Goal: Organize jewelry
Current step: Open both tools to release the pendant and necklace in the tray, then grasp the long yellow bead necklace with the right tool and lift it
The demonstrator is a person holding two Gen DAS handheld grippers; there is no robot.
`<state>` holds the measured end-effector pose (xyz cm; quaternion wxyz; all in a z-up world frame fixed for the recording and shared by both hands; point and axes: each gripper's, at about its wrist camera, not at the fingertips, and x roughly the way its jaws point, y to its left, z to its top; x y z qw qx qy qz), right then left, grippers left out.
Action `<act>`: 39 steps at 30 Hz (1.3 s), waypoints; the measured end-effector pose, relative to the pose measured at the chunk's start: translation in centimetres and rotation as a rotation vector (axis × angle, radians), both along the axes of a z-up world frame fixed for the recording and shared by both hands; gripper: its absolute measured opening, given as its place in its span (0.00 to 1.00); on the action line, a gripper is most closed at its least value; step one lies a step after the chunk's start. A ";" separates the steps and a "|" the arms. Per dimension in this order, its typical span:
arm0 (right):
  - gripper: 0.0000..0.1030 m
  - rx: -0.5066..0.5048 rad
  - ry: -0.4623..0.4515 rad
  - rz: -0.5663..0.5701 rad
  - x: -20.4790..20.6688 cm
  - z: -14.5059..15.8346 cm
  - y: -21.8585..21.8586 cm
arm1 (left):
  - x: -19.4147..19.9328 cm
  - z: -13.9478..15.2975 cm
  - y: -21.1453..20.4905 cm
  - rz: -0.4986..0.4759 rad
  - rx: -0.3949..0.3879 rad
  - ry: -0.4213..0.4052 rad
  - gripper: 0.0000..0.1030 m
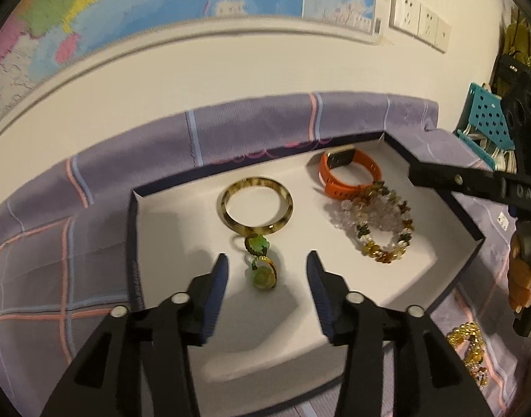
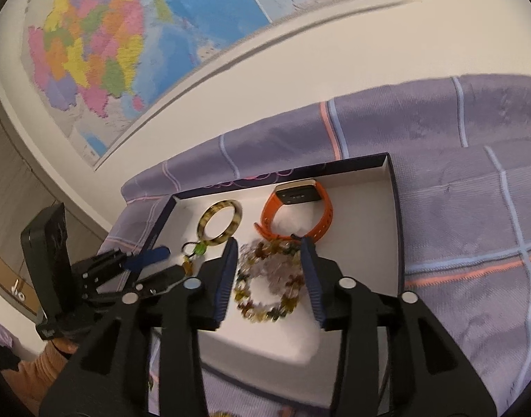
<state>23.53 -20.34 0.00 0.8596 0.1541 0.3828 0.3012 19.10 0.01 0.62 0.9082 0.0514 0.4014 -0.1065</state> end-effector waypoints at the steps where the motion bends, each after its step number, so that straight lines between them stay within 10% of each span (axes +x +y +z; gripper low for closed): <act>1: 0.40 -0.001 -0.011 0.010 -0.6 0.3 -0.1 | -0.5 0.3 0.1 0.001 -0.001 -0.012 0.45; 15: 0.40 -0.268 -0.098 0.252 -14.3 -0.5 1.5 | -9.5 2.2 0.1 -0.085 -0.050 -0.111 0.54; 25: 0.35 -0.371 -0.104 0.314 -16.0 -3.2 4.4 | -12.0 0.3 0.7 -0.076 -0.091 -0.055 0.55; 29: 0.17 -0.365 -0.108 0.315 -16.0 -3.1 4.3 | -12.5 0.0 1.0 -0.070 -0.100 -0.047 0.55; 39: 0.10 -0.201 -0.105 0.245 -16.3 0.0 0.9 | -13.0 -0.4 1.1 -0.081 -0.123 -0.031 0.55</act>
